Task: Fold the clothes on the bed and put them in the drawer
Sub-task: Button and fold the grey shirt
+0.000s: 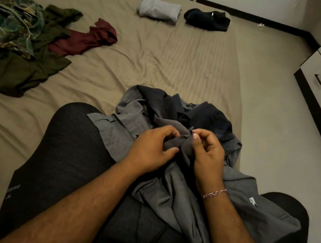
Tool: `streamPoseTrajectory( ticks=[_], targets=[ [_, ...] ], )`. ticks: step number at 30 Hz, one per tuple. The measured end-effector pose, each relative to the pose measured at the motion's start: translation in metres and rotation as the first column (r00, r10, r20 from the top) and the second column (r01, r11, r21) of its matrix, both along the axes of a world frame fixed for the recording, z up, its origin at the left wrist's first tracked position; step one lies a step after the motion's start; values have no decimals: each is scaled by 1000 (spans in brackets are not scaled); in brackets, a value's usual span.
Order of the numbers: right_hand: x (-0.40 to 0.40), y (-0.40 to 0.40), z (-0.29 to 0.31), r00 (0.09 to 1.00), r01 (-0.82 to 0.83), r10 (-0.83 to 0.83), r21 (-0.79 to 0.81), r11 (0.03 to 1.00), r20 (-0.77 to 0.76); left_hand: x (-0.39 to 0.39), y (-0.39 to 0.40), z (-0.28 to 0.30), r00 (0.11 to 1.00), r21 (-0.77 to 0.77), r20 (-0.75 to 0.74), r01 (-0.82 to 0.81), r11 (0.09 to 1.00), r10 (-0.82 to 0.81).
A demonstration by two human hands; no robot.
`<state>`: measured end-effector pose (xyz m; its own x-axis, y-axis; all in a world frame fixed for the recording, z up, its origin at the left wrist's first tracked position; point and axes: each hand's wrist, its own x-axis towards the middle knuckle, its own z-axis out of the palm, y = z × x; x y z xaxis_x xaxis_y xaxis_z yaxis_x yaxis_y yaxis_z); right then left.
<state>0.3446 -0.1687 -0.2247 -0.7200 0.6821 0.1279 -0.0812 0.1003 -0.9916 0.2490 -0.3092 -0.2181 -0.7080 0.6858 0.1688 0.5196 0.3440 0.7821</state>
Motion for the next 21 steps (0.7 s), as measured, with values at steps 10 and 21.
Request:
streamPoseTrajectory(
  ticks=[10,21],
  targets=[
    [12,13,13,928,-359,293,350,865,229,-31,-26,28,923,347,-185,-259,902,336],
    [13,46,24,956,-180,82,343,922,282,-78,-39,41,871,384,-192,-357,852,452]
  ],
)
